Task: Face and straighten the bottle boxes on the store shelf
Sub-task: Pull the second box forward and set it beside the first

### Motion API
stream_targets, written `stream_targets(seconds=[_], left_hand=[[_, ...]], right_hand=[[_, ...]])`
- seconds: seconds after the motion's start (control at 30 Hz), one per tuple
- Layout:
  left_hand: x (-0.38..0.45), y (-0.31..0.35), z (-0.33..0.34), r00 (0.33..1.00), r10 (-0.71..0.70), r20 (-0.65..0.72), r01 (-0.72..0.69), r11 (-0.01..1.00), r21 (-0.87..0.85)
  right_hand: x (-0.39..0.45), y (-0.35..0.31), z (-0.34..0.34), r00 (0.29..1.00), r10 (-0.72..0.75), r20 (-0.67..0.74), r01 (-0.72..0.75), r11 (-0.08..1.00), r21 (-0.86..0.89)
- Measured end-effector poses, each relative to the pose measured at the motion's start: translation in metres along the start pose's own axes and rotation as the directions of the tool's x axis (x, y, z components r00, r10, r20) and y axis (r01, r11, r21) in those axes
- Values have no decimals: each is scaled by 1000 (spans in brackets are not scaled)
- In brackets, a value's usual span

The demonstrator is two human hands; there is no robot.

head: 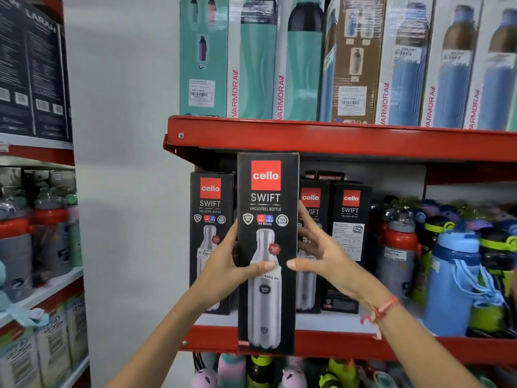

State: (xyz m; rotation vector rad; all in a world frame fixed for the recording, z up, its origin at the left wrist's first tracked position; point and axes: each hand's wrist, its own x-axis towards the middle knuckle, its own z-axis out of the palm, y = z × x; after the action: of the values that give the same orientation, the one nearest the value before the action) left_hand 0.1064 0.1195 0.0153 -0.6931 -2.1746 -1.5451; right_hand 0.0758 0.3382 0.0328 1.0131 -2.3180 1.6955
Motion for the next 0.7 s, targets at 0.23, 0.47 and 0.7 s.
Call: stream_targets(seconds=[0.23,0.47,0.7], left_hand=[[29,-28,13,990,7,-143,14,990,143],[52,-59,20,948,-48,-316,121,969,215],[59,-74,28,931,-81,-355,179,951,252]], right_hand=[[27,13,4,996,30,-88,-32,999,-25],[52,37,23,980,23,-197,-42,995,-92],[68,51,40,900,6,-436,-126,961,-246]])
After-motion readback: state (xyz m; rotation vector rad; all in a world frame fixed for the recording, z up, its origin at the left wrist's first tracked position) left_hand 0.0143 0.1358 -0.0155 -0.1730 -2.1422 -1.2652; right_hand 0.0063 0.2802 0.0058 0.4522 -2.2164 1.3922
